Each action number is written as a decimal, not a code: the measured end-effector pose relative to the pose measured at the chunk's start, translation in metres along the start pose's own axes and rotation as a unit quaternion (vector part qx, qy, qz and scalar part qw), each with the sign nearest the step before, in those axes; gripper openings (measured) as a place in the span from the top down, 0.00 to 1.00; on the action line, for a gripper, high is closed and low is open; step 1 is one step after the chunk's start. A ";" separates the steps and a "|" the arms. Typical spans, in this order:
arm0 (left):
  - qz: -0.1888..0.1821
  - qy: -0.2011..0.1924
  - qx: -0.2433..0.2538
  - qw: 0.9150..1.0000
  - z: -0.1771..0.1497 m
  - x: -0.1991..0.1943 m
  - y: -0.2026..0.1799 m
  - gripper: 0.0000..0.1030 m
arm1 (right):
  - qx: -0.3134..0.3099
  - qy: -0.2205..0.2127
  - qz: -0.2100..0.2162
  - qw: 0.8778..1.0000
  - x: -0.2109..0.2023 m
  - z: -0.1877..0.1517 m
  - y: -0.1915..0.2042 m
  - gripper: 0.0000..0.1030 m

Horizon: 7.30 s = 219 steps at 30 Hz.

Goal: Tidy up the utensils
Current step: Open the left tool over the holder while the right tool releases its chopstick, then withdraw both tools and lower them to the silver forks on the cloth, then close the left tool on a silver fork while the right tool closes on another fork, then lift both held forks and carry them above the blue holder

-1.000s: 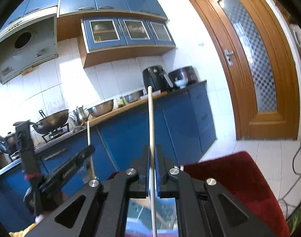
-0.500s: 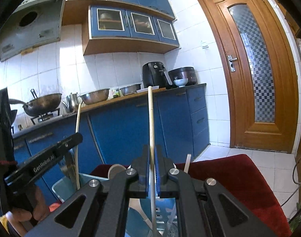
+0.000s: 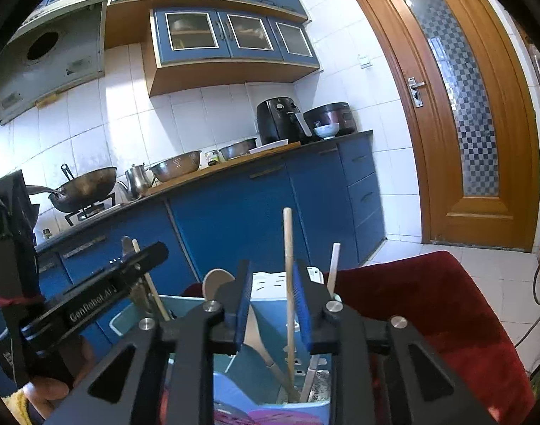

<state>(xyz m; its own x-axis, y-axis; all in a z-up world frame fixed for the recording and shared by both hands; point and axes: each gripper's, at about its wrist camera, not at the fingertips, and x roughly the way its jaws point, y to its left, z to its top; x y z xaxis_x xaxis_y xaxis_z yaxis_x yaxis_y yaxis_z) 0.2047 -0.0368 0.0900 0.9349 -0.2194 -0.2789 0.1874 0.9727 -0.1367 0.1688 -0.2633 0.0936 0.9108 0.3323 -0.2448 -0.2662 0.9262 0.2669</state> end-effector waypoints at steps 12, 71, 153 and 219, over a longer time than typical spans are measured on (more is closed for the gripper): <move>-0.019 0.020 -0.010 1.000 0.007 -0.033 -0.002 0.69 | 0.015 -0.016 0.013 1.000 -0.036 0.014 0.010 0.65; -0.029 0.288 -0.026 0.957 -0.112 -0.091 -0.003 0.69 | 0.064 0.208 -0.039 0.975 -0.110 -0.096 0.008 0.62; -0.130 0.337 -0.129 0.923 -0.141 -0.027 0.028 0.94 | 0.110 0.279 0.018 0.954 -0.049 -0.123 -0.020 0.81; 0.035 -0.044 0.066 0.996 0.114 -0.072 -0.014 1.00 | -0.124 -0.046 -0.205 0.970 -0.064 0.105 0.034 0.96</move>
<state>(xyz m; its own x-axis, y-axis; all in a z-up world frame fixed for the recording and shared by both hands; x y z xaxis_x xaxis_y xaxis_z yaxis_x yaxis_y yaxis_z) 0.1689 -0.0256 0.2208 0.9690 -0.1489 -0.1973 0.1533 0.9882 0.0071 0.1347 -0.2720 0.2160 0.9773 -0.0798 -0.1960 0.0673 0.9953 -0.0698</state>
